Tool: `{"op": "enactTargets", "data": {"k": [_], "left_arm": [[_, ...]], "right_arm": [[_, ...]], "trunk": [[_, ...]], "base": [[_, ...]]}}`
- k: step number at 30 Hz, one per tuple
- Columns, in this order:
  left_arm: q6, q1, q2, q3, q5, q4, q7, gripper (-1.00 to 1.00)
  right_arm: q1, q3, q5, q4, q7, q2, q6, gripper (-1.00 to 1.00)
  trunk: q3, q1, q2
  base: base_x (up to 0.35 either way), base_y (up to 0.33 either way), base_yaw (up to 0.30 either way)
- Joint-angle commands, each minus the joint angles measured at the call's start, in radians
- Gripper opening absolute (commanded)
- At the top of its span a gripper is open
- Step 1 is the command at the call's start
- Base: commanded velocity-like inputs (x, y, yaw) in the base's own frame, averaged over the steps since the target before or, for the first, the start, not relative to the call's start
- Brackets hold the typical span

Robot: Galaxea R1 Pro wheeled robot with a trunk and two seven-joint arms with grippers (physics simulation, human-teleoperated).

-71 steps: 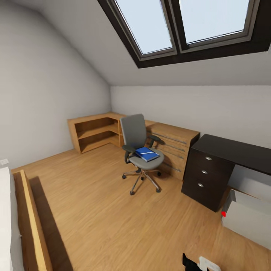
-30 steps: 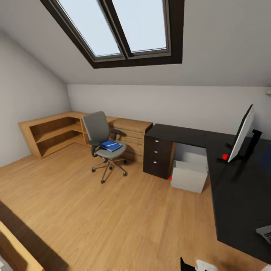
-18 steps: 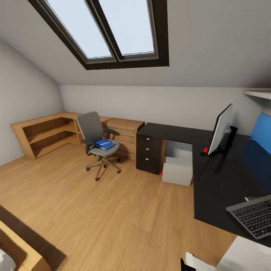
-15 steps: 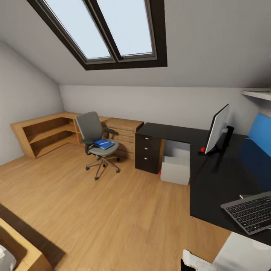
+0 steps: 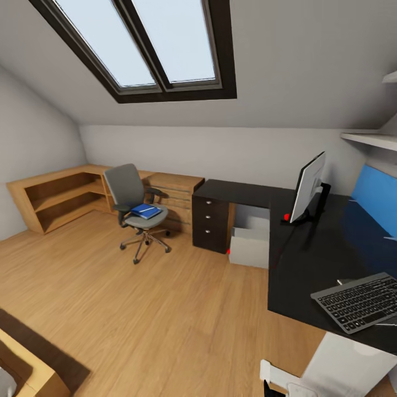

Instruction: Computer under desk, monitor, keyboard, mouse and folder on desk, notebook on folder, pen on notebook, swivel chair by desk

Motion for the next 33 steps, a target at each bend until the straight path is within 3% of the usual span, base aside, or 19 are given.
{"op": "enactTargets", "data": {"k": [1,15,20,28,33], "left_arm": [[-0.006,-0.001,0.001,-0.006,0.010,0.001,0.006,1.00],[-0.006,-0.001,0.002,-0.005,0.010,0.008,0.007,1.00],[-0.007,-0.001,0.006,-0.004,0.010,0.009,0.006,1.00],[-0.007,-0.001,0.007,-0.006,0.008,0.007,0.005,1.00],[-0.007,-0.001,0.007,-0.005,0.009,0.007,0.005,1.00]], "right_arm": [[-0.001,-0.008,0.001,0.002,0.004,0.000,-0.005,1.00],[-0.001,-0.008,-0.002,0.002,0.004,-0.001,-0.004,1.00],[-0.001,-0.008,0.000,0.002,0.004,-0.001,-0.003,1.00],[-0.001,-0.008,0.001,0.002,0.004,-0.001,-0.004,1.00],[-0.001,-0.008,0.001,0.002,0.004,-0.001,-0.004,1.00]], "trunk": [[-0.001,0.000,-0.001],[-0.001,0.000,-0.001],[-0.001,0.000,-0.001],[-0.001,0.000,-0.001],[0.015,-0.019,0.034]], "base": [[0.000,0.000,-0.232],[-0.202,-0.112,-0.263],[-0.038,-0.252,-0.269],[-0.001,-0.032,-0.269],[0.000,-0.002,-0.269]]}}
